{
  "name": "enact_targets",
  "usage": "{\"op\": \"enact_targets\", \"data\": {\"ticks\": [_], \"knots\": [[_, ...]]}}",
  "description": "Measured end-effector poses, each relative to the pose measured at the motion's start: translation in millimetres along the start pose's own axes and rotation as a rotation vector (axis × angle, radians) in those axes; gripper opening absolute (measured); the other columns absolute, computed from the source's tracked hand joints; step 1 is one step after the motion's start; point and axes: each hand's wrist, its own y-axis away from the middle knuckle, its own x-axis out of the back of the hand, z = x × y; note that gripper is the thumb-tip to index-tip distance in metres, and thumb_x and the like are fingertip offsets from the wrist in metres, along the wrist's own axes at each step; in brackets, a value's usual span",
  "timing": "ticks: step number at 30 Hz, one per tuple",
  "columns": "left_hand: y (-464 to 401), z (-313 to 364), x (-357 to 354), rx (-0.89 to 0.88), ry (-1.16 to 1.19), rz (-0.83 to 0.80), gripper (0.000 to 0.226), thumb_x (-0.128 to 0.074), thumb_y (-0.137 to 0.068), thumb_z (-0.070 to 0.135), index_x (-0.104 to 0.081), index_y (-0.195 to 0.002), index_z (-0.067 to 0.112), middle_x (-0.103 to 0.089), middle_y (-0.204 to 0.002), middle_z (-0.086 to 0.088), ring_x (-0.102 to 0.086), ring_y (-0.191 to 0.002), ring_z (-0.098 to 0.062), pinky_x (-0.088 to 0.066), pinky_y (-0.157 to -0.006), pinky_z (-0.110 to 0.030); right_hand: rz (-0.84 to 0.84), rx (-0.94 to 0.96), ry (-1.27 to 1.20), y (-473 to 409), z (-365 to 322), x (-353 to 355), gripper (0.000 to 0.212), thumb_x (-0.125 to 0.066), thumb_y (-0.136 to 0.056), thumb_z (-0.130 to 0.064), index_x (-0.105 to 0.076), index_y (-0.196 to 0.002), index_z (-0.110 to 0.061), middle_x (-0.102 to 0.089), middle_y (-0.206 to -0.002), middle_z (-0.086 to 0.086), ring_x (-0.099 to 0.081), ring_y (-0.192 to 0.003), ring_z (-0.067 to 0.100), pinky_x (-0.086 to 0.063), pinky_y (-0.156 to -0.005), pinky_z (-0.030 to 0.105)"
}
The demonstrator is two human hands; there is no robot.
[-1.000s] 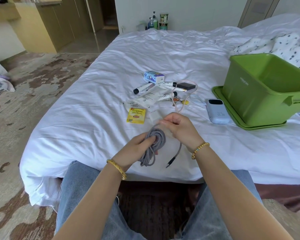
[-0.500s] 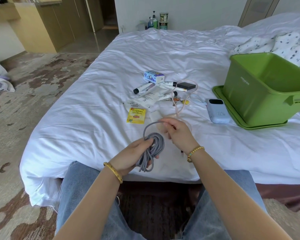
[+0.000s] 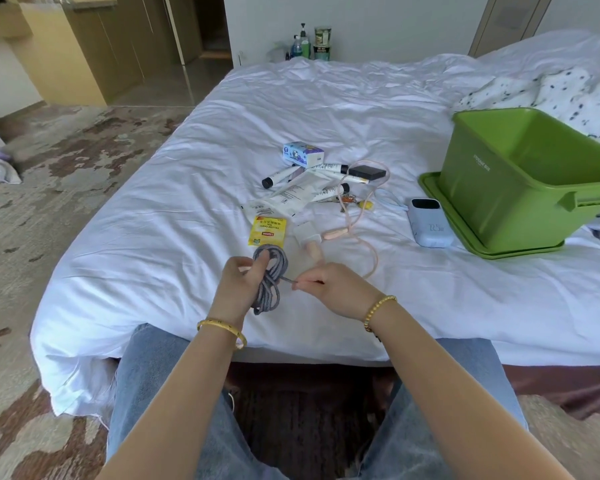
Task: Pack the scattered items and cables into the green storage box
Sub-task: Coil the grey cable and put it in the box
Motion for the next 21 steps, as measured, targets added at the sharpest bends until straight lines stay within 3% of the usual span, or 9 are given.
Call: {"op": "enact_targets", "data": {"ticks": [1,3,5,8,11,15,17,19,21], "knots": [[-2,-3,-1,-0.047,-0.081,0.043,0.032,-0.058,-0.087,0.043,-0.052,-0.089,0.012,-0.064,-0.083,-0.012,-0.06,-0.071,-0.023,-0.047,-0.065,-0.03,0.032,-0.004,-0.018,-2,-3,-1,0.037,-0.049,-0.095,-0.027,-0.064,-0.088,0.006,-0.056,-0.065,0.018,-0.044,-0.058,0.014,-0.031,-0.056,0.024],[-1,-1,-2,-0.19,-0.158,0.065,0.034,-0.057,-0.088,0.038,-0.043,-0.068,0.015,-0.048,-0.06,-0.002,-0.047,-0.052,-0.009,-0.036,-0.048,-0.015,0.12,-0.031,-0.125,-5,-9,1,0.043,-0.047,-0.095,-0.03,-0.058,-0.078,0.007,-0.039,-0.055,0.004,-0.036,-0.05,0.009,-0.028,-0.052,0.024],[0,2,-2,-0.279,-0.205,0.061,0.04,-0.058,-0.089,0.033,-0.038,-0.058,0.017,-0.037,-0.05,0.004,-0.035,-0.04,-0.003,-0.028,-0.04,-0.012,0.165,-0.066,-0.285,-6,-14,4,0.035,-0.047,-0.094,-0.035,-0.059,-0.076,-0.008,-0.033,-0.055,-0.005,-0.035,-0.041,0.002,-0.028,-0.046,0.016],[2,5,-2,-0.286,-0.151,0.004,0.039,-0.062,-0.087,0.031,-0.044,-0.055,0.017,-0.038,-0.044,0.01,-0.033,-0.039,-0.003,-0.026,-0.04,-0.012,0.075,-0.135,-0.503,-4,-18,6,0.019,-0.049,-0.092,-0.039,-0.061,-0.088,-0.026,-0.031,-0.05,-0.01,-0.027,-0.033,0.0,-0.022,-0.033,0.012],[5,6,-4,-0.271,-0.114,-0.042,0.04,-0.062,-0.087,0.031,-0.046,-0.054,0.015,-0.039,-0.038,0.013,-0.033,-0.038,-0.002,-0.028,-0.04,-0.012,-0.045,-0.199,-0.648,-3,-17,6,0.023,-0.047,-0.093,-0.04,-0.059,-0.104,-0.024,-0.029,-0.044,-0.015,-0.024,-0.036,0.002,-0.017,-0.033,0.013],[10,6,-7,-0.238,-0.155,-0.167,0.04,-0.056,-0.088,0.039,-0.063,-0.079,0.0,-0.049,-0.063,-0.007,-0.044,-0.058,-0.014,-0.033,-0.054,-0.025,-0.003,-0.195,-0.712,-2,-14,7,0.017,-0.05,-0.093,-0.034,-0.06,-0.084,-0.021,-0.028,-0.044,-0.014,-0.022,-0.035,0.002,-0.015,-0.034,0.014],[13,6,-6,-0.183,-0.15,-0.305,0.03,-0.058,-0.087,0.038,-0.061,-0.091,0.008,-0.055,-0.073,-0.005,-0.049,-0.064,-0.013,-0.04,-0.057,-0.022,0.088,-0.212,-0.705,-4,-13,6,0.021,-0.052,-0.092,-0.03,-0.057,-0.074,-0.02,-0.027,-0.044,-0.012,-0.022,-0.035,0.003,-0.015,-0.034,0.014],[15,5,-6,-0.093,-0.088,-0.452,0.017,-0.063,-0.086,0.032,-0.06,-0.101,0.024,-0.059,-0.078,0.007,-0.058,-0.067,-0.003,-0.051,-0.06,-0.021,0.154,-0.212,-0.706,-6,-12,6,0.021,-0.052,-0.092,-0.028,-0.057,-0.077,-0.016,-0.027,-0.041,-0.013,-0.022,-0.033,0.003,-0.016,-0.033,0.014],[16,4,-8,-0.055,-0.036,-0.464,0.016,-0.062,-0.087,0.027,-0.059,-0.103,0.03,-0.061,-0.083,0.007,-0.061,-0.072,0.0,-0.055,-0.061,-0.02,0.19,-0.208,-0.742,-6,-10,5,0.023,-0.052,-0.093,-0.029,-0.06,-0.084,-0.01,-0.027,-0.042,-0.013,-0.022,-0.033,0.003,-0.016,-0.033,0.014]]}}
